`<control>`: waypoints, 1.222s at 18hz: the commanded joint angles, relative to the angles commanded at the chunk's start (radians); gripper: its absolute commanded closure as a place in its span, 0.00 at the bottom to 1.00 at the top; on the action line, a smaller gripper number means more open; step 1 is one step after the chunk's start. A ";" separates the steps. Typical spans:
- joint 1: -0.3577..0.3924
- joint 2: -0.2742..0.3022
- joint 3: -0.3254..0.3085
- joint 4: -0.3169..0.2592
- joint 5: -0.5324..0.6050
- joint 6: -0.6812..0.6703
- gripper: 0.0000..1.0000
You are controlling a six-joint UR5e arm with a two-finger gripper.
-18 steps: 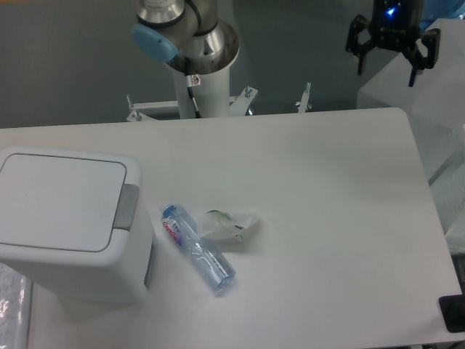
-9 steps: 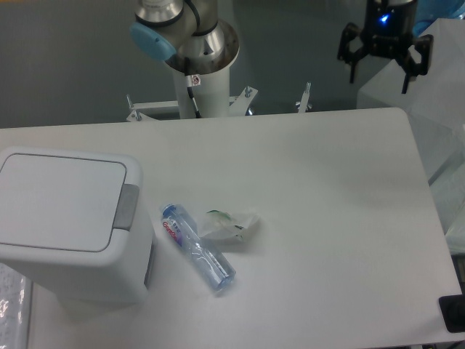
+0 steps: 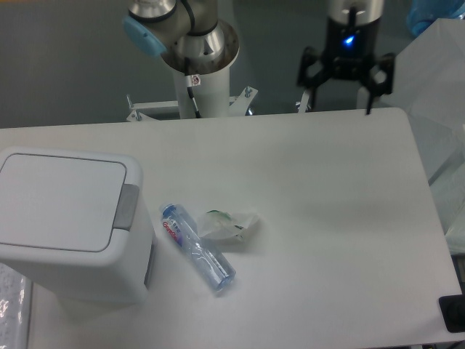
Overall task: Open the trash can
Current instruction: 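Lower the open gripper onto the lid edge of the white trash can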
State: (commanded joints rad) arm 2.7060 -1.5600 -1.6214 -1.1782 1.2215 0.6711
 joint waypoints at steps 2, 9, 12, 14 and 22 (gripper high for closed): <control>-0.009 -0.002 0.005 0.008 -0.095 -0.111 0.00; -0.170 -0.077 0.023 0.116 -0.139 -0.272 0.00; -0.233 -0.130 0.072 0.160 -0.131 -0.375 0.00; -0.253 -0.149 0.095 0.160 -0.131 -0.381 0.00; -0.319 -0.186 0.103 0.187 -0.117 -0.370 0.00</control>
State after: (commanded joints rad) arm 2.3869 -1.7456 -1.5187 -0.9910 1.1045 0.3007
